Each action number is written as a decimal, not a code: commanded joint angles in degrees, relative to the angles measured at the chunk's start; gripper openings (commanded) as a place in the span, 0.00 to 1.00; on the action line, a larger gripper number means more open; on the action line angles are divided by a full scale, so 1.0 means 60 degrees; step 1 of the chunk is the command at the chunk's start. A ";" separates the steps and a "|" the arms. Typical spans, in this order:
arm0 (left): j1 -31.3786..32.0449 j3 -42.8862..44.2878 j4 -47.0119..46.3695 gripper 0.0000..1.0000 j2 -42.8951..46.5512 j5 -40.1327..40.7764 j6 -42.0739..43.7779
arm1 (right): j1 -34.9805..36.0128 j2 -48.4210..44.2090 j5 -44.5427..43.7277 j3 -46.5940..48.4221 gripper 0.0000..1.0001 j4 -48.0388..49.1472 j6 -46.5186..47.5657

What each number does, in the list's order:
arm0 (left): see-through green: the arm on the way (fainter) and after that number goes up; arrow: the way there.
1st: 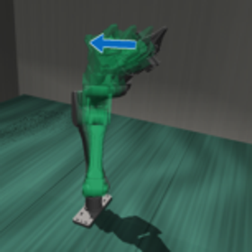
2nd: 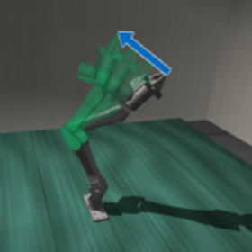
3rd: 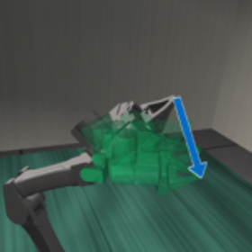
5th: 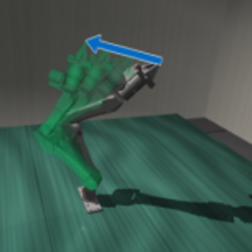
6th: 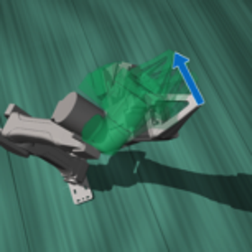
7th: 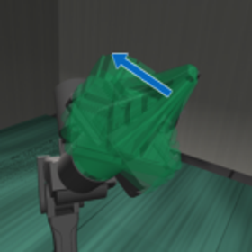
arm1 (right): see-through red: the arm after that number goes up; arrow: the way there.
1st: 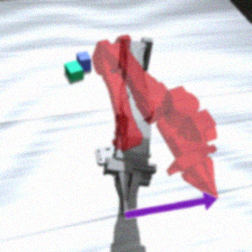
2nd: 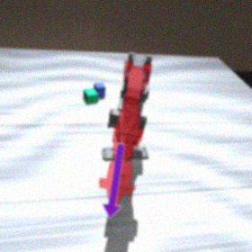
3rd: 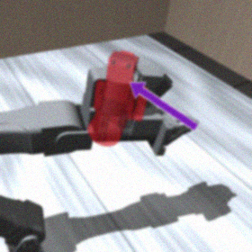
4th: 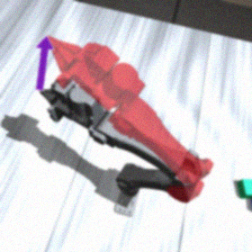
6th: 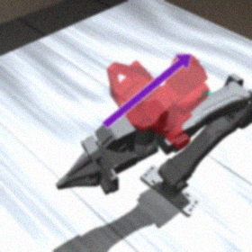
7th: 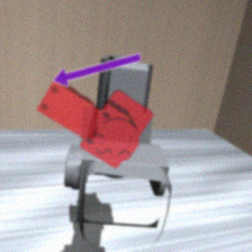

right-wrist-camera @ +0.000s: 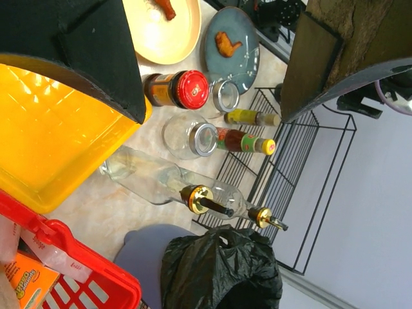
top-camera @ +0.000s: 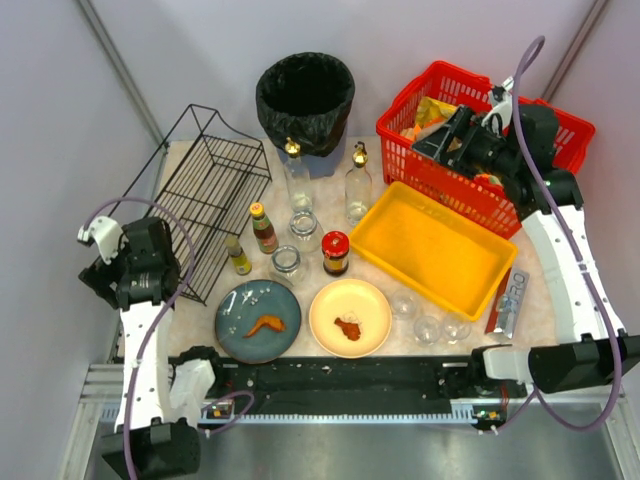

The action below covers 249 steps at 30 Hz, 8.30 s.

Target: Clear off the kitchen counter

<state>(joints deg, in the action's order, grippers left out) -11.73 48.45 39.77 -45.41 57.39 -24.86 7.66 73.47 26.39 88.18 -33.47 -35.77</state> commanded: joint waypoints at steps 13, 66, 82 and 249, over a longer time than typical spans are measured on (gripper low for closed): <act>-0.0682 0.0407 -0.0754 0.74 -0.0723 -0.0276 0.0116 | 0.0012 0.0118 -0.0546 0.0522 0.84 -0.0148 0.0468; -0.0931 1.1203 0.1724 0.00 -0.2906 -0.6467 0.1946 | -0.0281 -0.0262 -0.1469 0.0655 0.83 -0.0515 0.0878; -0.0931 1.2389 0.1210 0.00 -0.4736 -0.5994 0.1756 | -0.0281 -0.1127 -0.2157 -0.0239 0.83 -0.0207 0.1230; 0.5455 1.0320 -0.4099 0.00 -0.7138 -0.5656 0.3456 | -0.0310 -0.3456 -0.3168 -0.3491 0.84 -0.0002 0.1230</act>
<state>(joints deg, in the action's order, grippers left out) 21.17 99.00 15.16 -93.41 15.88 -6.11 6.46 54.87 7.62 66.37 -35.20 -29.04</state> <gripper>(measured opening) 0.437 0.833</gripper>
